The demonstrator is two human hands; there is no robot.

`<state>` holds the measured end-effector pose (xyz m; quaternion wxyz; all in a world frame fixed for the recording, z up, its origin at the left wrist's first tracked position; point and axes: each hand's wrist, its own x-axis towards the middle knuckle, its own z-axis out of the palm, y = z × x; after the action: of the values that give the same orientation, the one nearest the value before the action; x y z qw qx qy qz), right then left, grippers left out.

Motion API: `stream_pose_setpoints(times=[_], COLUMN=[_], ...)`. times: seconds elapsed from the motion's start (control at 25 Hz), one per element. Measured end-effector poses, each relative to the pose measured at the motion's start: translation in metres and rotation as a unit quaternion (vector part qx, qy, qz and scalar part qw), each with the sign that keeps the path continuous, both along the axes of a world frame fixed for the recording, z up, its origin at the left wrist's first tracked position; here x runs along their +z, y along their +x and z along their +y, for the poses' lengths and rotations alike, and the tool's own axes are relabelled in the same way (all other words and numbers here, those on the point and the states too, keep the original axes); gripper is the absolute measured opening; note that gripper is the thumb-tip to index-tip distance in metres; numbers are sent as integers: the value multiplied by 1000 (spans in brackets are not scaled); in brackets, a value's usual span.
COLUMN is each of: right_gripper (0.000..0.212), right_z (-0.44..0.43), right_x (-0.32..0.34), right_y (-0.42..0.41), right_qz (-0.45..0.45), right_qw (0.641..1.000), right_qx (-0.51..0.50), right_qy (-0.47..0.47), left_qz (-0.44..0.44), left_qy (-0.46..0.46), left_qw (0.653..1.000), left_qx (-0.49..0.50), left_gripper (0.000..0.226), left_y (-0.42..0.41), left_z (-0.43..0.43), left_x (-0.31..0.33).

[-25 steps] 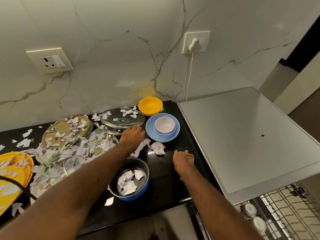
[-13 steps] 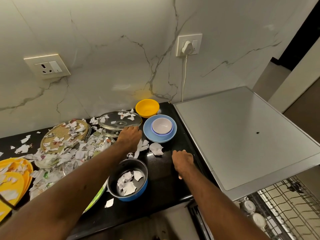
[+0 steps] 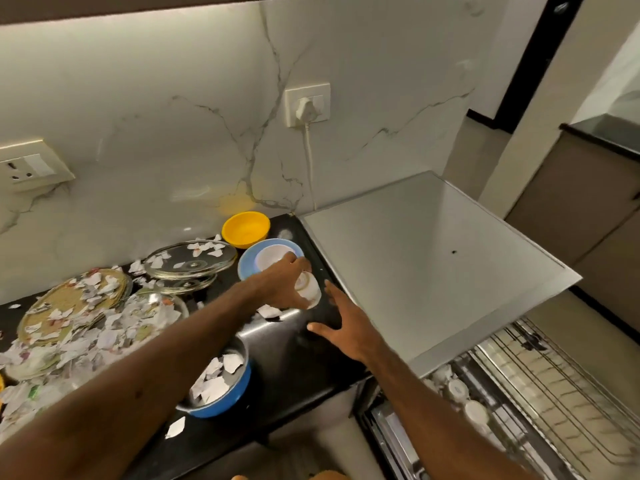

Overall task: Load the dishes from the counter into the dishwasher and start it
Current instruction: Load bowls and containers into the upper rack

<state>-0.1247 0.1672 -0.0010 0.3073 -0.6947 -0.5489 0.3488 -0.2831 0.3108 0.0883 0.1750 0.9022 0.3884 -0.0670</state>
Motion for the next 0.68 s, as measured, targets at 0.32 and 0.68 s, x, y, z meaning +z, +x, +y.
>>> stream_pose_setpoints(times=[0.32,0.68], right_gripper=[77,63], right_z=[-95,-214], right_x=[10,-19], right_y=[108,209], right_qz=[23,-55], right_qw=[963,922], right_qx=[-255,-382], right_qy=[89,18], left_qz=[-42,49], left_qy=[-71,-152], left_qw=[981,939], left_qx=[-173,-303], left_gripper=[85,75], left_y=[186,316], left_z=[-74,-176], left_x=[-8,-45])
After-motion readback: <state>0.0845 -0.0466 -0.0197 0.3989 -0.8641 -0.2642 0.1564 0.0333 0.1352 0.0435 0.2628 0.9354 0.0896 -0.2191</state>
